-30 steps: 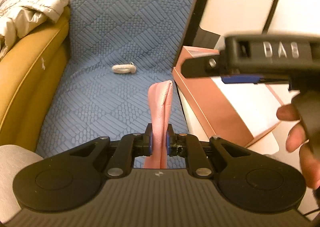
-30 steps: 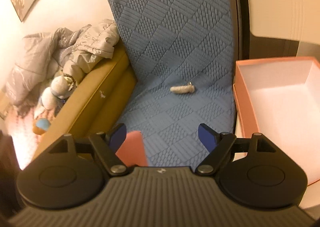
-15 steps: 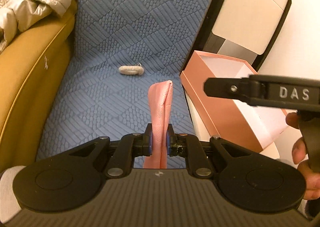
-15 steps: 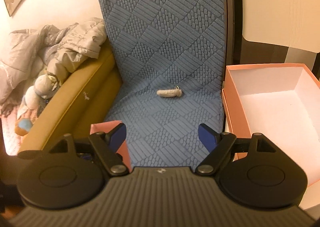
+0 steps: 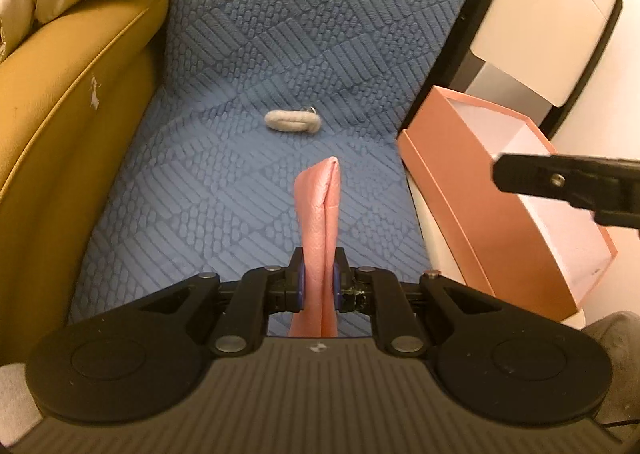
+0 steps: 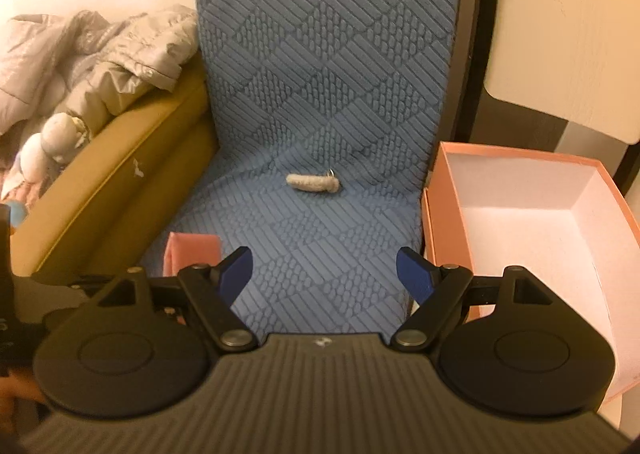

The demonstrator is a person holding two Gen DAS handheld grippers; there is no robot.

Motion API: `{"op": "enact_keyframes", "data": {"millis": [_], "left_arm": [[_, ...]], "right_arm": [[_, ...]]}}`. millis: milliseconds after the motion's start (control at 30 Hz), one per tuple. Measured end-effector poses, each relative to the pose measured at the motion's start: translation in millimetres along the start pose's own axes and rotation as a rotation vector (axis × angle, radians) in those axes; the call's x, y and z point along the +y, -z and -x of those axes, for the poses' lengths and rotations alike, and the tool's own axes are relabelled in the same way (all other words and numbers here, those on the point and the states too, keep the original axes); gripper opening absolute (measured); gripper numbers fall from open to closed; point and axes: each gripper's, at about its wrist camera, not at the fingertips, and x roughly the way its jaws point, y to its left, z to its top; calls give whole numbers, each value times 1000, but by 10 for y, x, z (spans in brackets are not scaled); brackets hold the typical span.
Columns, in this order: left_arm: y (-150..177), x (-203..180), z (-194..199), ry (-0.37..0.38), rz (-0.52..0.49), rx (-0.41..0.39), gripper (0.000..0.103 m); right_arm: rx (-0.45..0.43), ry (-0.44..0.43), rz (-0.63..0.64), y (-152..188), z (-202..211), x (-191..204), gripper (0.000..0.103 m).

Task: Fold shopping bag
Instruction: 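Move the open right gripper toward the white fluffy hair tie on the cushion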

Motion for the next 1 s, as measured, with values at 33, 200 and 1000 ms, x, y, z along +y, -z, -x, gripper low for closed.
{"op": "enact_keyframes", "data": {"millis": [33, 200, 1000], "left_arm": [[-13, 10, -15, 0, 1, -2, 15], [-65, 102, -66, -12, 33, -2, 15], [-176, 229, -251, -45, 68, 8, 15]], "right_arm": [[13, 12, -6, -19, -7, -14, 81], [40, 78, -23, -116, 15, -72, 80], [85, 115, 25, -135, -91, -44, 80]]}}
